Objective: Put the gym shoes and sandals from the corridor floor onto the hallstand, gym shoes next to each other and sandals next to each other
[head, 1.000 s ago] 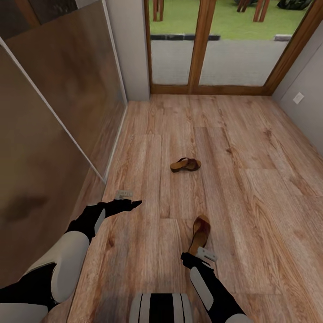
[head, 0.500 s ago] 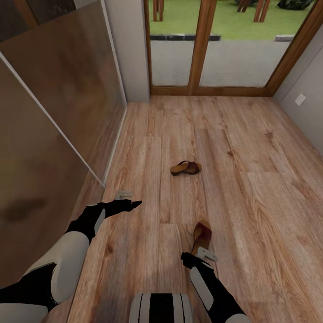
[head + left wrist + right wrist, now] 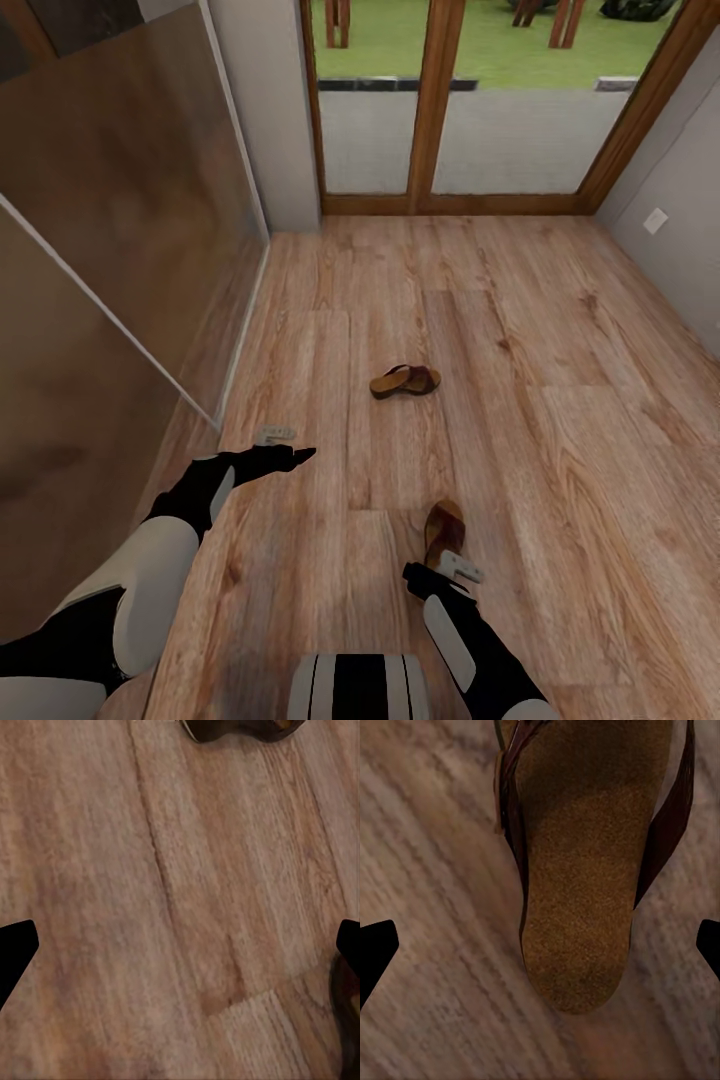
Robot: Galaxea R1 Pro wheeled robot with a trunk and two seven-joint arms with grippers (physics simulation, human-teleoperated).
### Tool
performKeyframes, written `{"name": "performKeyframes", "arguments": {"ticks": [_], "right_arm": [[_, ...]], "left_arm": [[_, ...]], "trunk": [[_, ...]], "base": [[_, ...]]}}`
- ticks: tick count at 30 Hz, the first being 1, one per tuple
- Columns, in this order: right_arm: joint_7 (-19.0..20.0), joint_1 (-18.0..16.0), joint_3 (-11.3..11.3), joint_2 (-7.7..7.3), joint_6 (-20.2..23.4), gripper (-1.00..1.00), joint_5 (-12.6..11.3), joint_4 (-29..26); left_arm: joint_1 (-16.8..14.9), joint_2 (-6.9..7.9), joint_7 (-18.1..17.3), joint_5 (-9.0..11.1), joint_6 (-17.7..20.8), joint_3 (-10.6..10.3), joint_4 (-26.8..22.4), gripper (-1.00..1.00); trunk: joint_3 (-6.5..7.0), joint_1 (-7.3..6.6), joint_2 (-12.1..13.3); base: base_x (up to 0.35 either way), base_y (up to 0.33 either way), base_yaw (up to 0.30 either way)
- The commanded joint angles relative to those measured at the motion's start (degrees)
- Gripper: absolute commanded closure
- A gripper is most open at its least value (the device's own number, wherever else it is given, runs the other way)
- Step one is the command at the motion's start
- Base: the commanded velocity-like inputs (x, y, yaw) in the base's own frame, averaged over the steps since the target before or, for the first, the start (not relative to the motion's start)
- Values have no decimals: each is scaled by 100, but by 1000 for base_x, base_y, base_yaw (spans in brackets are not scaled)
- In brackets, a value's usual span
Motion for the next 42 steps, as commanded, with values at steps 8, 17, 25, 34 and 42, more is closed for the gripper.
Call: {"name": "performKeyframes", "arguments": {"ticks": [8, 17, 25, 34, 42], "right_arm": [[-38, -1, 5, 0, 24, -100, -24, -10], [-38, -1, 8, 0, 24, -100, -24, -11], [-38, -1, 4, 0, 30, -100, -29, -11], [-38, -1, 0, 0, 25, -100, -27, -11], [-38, -1, -7, 0, 24, -100, -26, -11]], "left_arm": [[-12, -7, -42, -22, 75, 50, -12, -100], [-16, -7, -40, -22, 98, 50, -12, -100], [-23, -7, -34, -24, 110, 51, -12, -100], [-52, -7, -34, -22, 117, 43, -20, -100], [-115, -94, -81, -6, 134, 49, -49, -100]], "trunk": [[-4, -1, -2], [-4, -1, -2], [-4, -1, -2], [-4, -1, -2], [-4, -1, -2]], "base": [[2, 0, -5], [0, 0, 0], [0, 0, 0], [0, 0, 0], [0, 0, 0]]}}
